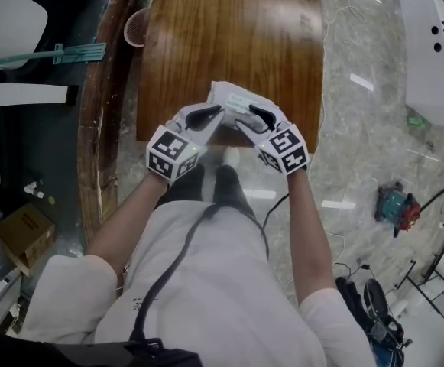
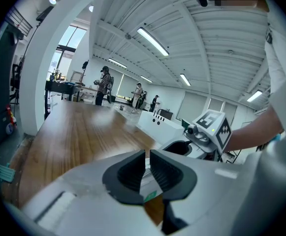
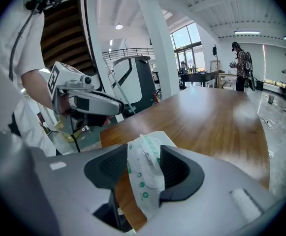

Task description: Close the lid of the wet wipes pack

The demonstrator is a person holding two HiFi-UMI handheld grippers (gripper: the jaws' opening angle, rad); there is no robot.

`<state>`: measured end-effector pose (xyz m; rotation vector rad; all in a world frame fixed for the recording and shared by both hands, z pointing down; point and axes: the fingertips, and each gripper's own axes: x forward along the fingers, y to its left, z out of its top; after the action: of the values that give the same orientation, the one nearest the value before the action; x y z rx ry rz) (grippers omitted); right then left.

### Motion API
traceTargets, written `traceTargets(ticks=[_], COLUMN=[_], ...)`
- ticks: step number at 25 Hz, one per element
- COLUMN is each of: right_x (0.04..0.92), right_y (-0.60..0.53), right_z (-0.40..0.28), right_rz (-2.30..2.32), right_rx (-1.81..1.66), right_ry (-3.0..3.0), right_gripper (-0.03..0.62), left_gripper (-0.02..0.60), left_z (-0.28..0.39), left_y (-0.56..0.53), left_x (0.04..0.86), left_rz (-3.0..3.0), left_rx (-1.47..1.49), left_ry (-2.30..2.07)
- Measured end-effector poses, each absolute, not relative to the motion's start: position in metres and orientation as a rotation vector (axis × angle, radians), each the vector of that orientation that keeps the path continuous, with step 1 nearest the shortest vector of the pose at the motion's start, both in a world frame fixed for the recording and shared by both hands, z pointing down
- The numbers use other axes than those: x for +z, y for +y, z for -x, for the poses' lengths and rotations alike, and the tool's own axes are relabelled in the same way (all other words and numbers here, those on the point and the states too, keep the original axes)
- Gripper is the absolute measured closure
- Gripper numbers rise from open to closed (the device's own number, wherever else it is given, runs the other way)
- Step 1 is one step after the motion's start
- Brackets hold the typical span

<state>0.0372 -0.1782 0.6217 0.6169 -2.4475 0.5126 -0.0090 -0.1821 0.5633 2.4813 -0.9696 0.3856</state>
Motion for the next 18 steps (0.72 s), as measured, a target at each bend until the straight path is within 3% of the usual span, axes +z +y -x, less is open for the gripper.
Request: traceTargets(ticks=[18], right_x=[0.636], right_y=[-0.164], right_z=[-0.020], right_rz=[-0.524], right_rx=[0.493], right_ry=[-2.388], right_gripper=[0.378], left_gripper=[0.543], left_z=[0.013], left_y=[-0.175], left_x=[0.564], left_rz=[-2.477], left_rx=[0.387], left_ry=[-0.972])
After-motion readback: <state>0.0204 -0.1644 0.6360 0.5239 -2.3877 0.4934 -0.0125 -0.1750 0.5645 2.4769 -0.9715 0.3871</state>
